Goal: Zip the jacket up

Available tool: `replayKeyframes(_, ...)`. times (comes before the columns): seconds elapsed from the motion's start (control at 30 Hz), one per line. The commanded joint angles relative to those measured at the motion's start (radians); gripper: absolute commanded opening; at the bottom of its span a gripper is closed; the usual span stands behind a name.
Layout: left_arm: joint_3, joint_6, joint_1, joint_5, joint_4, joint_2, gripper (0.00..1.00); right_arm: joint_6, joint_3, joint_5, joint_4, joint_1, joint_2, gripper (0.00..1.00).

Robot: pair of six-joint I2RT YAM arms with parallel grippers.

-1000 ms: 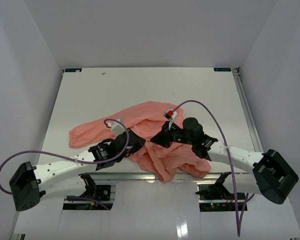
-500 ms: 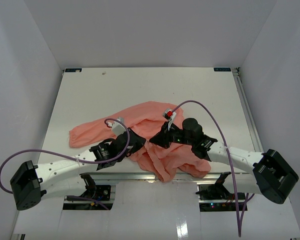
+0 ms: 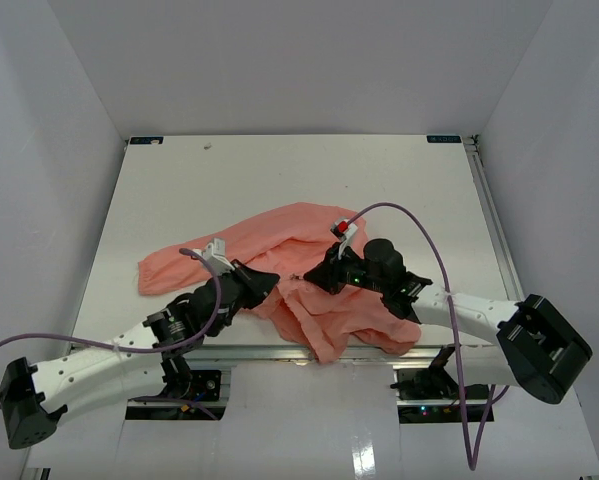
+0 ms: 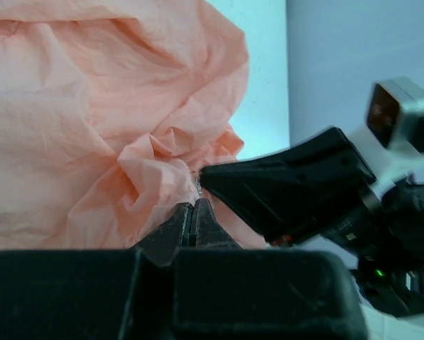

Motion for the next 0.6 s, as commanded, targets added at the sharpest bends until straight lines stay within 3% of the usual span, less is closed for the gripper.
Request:
replayKeyframes(0.0,-0.04,0.049,0.0,-0.048,-0.057,-0.146,0.0,0.006,-0.018,0.098,0.016,-0.043,0.035,0.08)
replayKeyframes(0.17,-0.03,0.07,0.0,-0.054,-0.131,-0.215,0.0,-0.002,0.006,0.145,-0.013,-0.111,0.059,0.08)
replayKeyframes(0.33,-0.024,0.081,0.0,-0.113,-0.225,-0.333,0.0,-0.018,0.06,0.155,-0.056,-0.256,0.11,0.08)
replayKeyframes(0.57,-0.004,0.094,0.0,-0.15,-0.33,-0.466,0.0,-0.088,0.288,0.149,-0.137,-0.376,0.218,0.08)
